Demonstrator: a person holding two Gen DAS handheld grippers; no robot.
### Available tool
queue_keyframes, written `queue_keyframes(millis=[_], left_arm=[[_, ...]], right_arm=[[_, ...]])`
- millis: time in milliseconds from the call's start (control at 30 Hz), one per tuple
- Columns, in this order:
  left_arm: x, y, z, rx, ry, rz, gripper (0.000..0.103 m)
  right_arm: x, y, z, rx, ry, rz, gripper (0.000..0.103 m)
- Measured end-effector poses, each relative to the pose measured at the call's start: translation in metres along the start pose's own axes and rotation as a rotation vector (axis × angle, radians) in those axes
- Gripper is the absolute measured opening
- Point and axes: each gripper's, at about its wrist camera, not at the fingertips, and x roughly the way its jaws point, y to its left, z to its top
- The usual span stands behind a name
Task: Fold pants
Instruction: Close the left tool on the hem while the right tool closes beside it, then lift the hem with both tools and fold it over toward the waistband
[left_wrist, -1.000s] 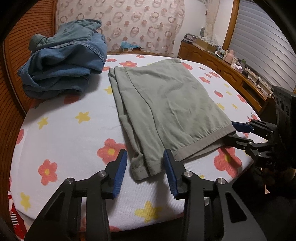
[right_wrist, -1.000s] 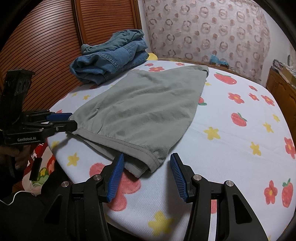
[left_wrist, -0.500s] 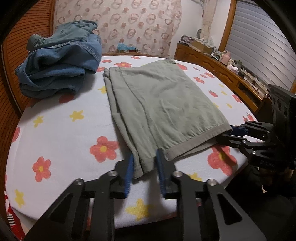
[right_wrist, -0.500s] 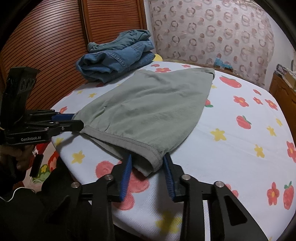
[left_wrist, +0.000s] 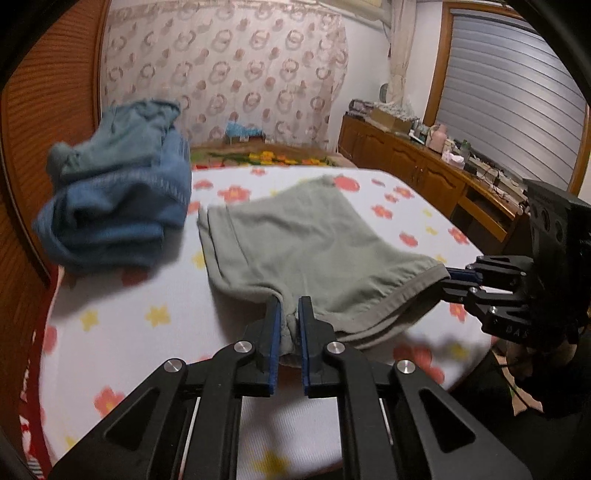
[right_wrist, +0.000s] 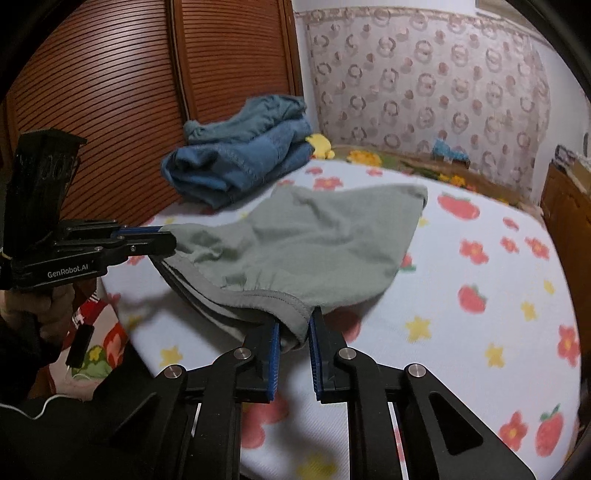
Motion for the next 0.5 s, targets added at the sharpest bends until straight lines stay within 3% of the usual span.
queue_keyframes(millis=[500], left_arm=[[0.041,0.018,0.063,0.005,-0.021,0.025,0.010]], right_arm=[[0.021,-0.035,0.040,-0.003,-0.048,-0.016,0.014]])
